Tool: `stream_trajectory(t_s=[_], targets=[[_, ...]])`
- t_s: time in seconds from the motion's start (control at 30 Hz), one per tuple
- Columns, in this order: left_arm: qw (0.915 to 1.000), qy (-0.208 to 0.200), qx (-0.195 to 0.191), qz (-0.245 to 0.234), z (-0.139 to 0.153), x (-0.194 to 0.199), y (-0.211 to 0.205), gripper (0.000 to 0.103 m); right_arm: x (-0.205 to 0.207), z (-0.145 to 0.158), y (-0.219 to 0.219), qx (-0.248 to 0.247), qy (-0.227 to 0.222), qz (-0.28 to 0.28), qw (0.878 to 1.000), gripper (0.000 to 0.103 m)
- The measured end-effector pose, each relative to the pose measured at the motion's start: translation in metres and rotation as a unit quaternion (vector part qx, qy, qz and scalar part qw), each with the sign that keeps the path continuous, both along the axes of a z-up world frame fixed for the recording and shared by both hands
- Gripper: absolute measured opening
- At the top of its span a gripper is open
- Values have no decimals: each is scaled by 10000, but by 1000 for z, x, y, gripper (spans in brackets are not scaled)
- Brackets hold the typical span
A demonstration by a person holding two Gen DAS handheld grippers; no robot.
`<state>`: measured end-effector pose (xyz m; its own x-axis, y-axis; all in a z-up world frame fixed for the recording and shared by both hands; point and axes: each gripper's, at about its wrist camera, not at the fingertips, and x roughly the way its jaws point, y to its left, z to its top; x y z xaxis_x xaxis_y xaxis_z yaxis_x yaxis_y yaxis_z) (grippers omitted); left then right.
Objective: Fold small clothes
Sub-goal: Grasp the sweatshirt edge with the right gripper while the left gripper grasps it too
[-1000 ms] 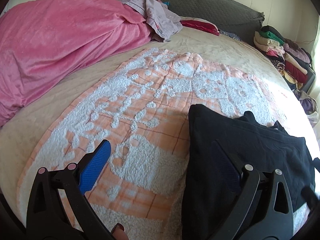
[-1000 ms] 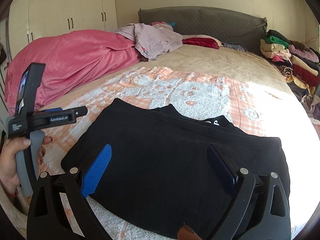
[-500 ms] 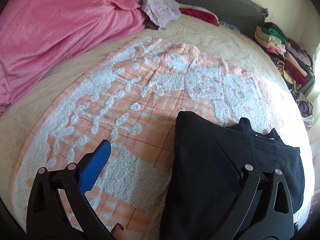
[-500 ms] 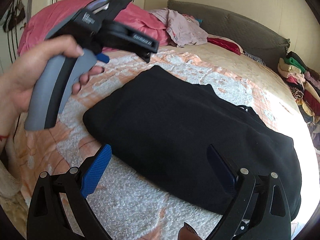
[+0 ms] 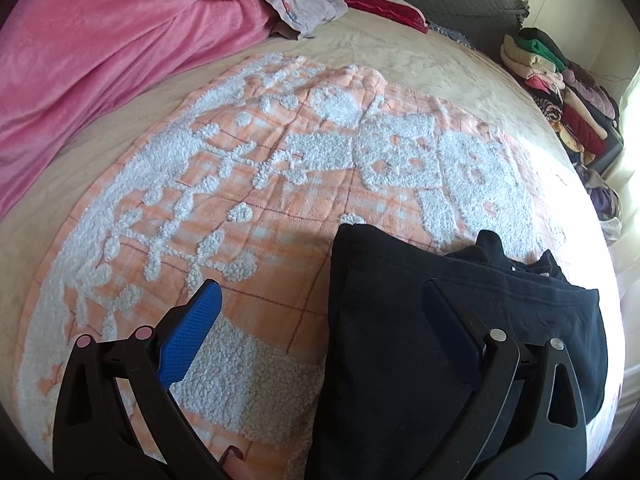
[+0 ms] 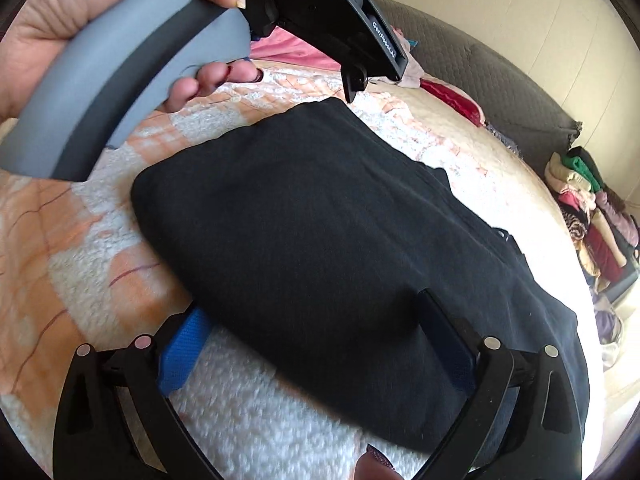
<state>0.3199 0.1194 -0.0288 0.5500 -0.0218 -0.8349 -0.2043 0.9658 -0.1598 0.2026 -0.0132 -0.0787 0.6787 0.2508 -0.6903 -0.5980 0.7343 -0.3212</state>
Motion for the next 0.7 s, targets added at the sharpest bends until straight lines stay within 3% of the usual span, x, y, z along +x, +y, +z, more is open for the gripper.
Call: stream_trajectory(t_s=[0.1,0.33,0.4,0.43,0.53,0.6,0.7], targets=[[9999,85,46,-76,-4,2,0,93,5,0,6,-70,-105,-12,9999,98],[9992,332,-235,-30,-17,3,11,93,6,5,12,-144,-550,-74,9984,95],[9987,422,-271,-70,-19,3,11,93,3,9,10,-67,-649,-29,9979,76],[9986,467,-245,-82,-20,3,10,93,0,12,8,-22,-723,-22,9974,73],[9986,511,-132,-96,-21,3,7,93,-4,19,2,239,-745,62,9969,50],[9984,516,-198,-106,-21,3,7,93,-8,24,-2,417,-706,46,9966,30],[9979,533,-348,-115,-22,3,7,93,-6,32,-14,765,-565,-74,9954,21]])
